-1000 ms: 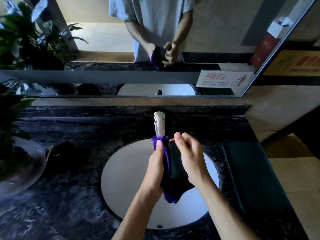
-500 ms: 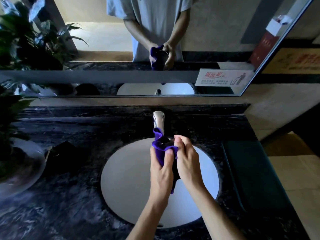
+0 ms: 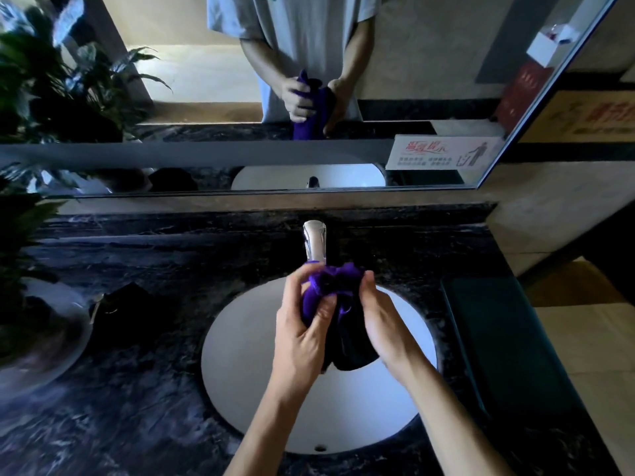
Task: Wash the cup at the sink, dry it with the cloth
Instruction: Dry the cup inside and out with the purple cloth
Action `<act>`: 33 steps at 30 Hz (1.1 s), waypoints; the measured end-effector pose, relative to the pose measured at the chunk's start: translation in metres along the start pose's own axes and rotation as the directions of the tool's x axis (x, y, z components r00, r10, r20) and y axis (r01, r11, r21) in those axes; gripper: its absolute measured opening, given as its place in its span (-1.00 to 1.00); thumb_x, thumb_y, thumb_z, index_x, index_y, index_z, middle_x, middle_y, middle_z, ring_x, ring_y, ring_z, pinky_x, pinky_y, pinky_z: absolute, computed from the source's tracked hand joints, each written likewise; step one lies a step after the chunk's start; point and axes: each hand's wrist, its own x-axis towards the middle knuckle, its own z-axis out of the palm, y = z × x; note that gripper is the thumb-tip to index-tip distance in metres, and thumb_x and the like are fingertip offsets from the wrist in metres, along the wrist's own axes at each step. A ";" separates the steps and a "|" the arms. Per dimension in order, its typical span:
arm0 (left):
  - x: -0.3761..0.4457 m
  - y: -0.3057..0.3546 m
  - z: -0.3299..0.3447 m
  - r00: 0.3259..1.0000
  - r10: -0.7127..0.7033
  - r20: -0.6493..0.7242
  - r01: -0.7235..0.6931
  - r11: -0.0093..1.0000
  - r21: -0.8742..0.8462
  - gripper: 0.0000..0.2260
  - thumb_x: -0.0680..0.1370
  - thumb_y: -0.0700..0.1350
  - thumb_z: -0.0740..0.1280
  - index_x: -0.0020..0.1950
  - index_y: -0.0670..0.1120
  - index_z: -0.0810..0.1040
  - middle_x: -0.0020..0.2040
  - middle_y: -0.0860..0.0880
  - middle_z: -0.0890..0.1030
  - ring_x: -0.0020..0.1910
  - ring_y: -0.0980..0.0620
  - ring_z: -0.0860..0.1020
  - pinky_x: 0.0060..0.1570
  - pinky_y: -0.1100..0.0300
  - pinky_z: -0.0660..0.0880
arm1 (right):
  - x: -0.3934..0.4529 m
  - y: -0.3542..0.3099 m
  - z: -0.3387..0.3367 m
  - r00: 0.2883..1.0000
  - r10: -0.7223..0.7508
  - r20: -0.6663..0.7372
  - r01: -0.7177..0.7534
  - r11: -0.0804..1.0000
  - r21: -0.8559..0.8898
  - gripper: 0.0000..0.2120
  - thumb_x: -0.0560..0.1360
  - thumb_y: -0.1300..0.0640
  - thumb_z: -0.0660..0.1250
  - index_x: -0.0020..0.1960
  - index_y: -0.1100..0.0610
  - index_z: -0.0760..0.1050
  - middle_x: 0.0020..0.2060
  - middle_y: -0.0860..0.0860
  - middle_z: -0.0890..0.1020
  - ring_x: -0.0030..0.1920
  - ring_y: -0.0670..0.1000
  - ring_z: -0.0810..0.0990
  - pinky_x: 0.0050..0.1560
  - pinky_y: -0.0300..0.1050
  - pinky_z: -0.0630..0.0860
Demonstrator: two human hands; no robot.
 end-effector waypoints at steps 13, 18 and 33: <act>0.029 0.011 0.005 0.972 -0.174 -0.155 0.176 0.984 -0.003 -0.93 0.64 -0.18 0.22 -0.02 -0.03 0.39 -0.30 0.34 0.58 -0.37 0.35 0.49 -0.33 0.51 0.41 | -0.005 -0.018 -0.007 0.970 0.241 -0.038 -0.230 0.955 0.188 -0.39 0.50 -0.42 0.19 0.15 0.09 0.55 0.18 0.20 0.68 0.16 0.13 0.68 0.11 0.19 0.65; 0.023 0.003 0.006 0.926 -0.181 -0.330 0.192 0.981 0.002 -0.76 0.72 -0.22 0.27 -0.14 -0.09 0.39 -0.45 0.23 0.49 -0.51 0.29 0.41 -0.49 0.47 0.33 | -0.023 -0.011 -0.007 1.000 0.016 0.005 -0.017 0.980 0.200 -0.62 0.37 -0.22 0.50 0.12 -0.10 0.62 0.03 -0.01 0.72 0.01 0.03 0.75 -0.10 0.01 0.71; 0.037 0.031 -0.018 0.958 -0.286 -0.028 0.283 0.955 -0.083 -0.38 0.70 0.25 0.15 -0.28 -0.24 0.53 -0.56 0.01 0.53 -0.68 0.12 0.45 -0.68 0.36 0.32 | -0.023 -0.001 0.003 0.988 -0.121 -0.097 0.145 0.940 0.308 -0.67 0.43 -0.05 0.46 0.18 -0.01 0.62 0.06 0.14 0.71 0.00 0.24 0.70 -0.17 0.02 0.65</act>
